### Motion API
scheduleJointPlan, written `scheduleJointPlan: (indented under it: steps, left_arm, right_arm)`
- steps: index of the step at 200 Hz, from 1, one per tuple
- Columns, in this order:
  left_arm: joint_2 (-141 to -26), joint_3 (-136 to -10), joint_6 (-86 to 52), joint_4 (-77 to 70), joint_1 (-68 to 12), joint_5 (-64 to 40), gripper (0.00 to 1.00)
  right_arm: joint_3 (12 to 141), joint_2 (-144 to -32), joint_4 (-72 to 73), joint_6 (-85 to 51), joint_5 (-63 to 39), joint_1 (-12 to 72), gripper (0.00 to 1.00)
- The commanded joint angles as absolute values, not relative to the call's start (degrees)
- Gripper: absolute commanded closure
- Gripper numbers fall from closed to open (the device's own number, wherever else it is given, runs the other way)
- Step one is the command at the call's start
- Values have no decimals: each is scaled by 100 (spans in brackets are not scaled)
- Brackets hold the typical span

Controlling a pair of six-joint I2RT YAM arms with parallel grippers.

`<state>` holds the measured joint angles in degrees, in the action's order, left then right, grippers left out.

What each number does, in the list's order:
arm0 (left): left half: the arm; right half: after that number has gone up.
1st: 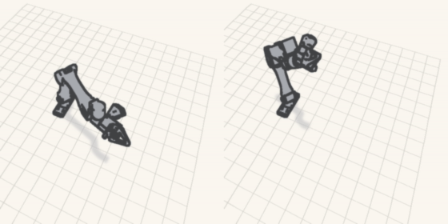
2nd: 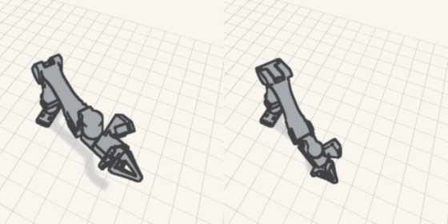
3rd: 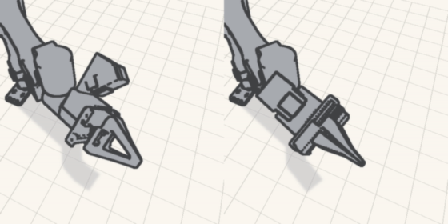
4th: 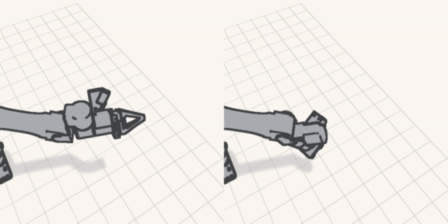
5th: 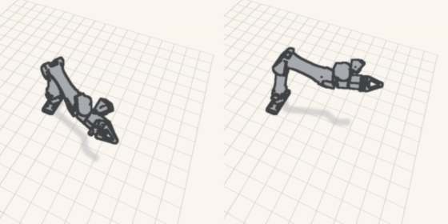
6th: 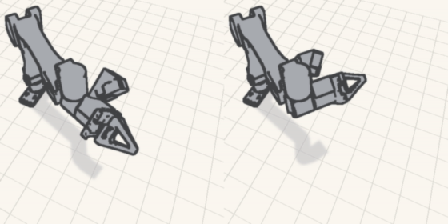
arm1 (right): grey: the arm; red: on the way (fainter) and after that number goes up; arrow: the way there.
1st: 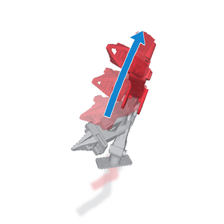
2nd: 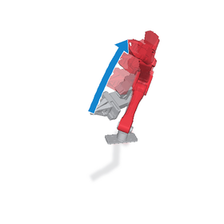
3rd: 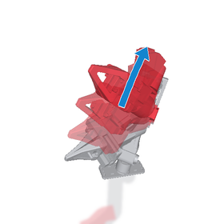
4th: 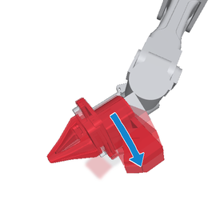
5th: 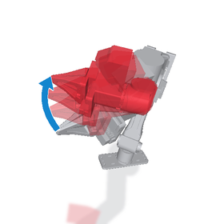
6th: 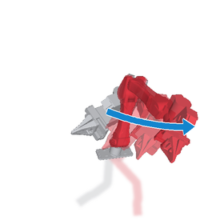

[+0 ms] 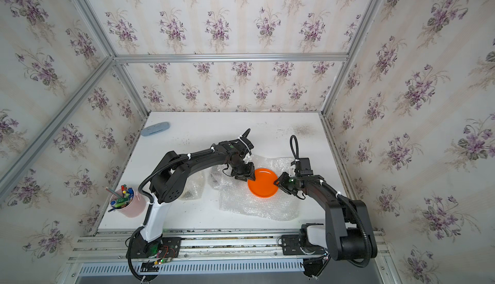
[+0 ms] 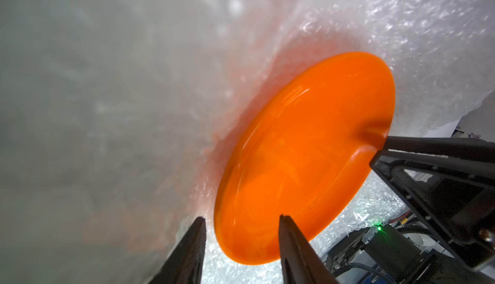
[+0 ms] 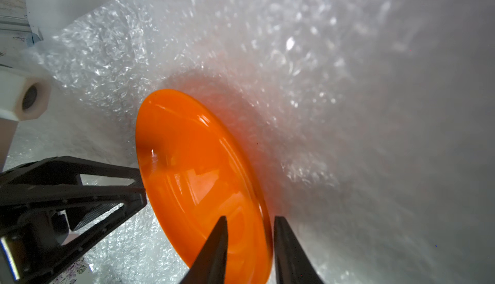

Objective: Unpack dinner plates from bubble wrap
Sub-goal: Pick up the plate from the bubble wrap.

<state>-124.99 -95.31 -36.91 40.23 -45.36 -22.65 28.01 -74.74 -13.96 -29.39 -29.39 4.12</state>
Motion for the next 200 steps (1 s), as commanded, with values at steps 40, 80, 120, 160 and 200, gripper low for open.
scheduleJointPlan:
  steps: [40, 80, 120, 160, 200]
  left_arm:
    - [-12639, -9685, -3767, 4034, -4578, -2282, 62]
    - [-12691, -9710, -3779, 4035, -4631, -2280, 69]
    - [-12715, -9730, -3772, 4035, -4697, -2288, 72]
    - [-12733, -9755, -3767, 4034, -4733, -2329, 73]
    - [-12518, -9645, -3751, 4044, -4707, -2276, 59]
  right_arm:
    - [2883, -7622, -1222, -2752, -3102, 404, 68]
    - [2892, -7475, -1065, -2758, -3263, 404, 68]
    - [2745, -7348, -858, -2877, -3383, 404, 73]
    - [2640, -7210, -791, -3020, -3401, 405, 81]
    - [2846, -6888, -1276, -2968, -3041, 404, 89]
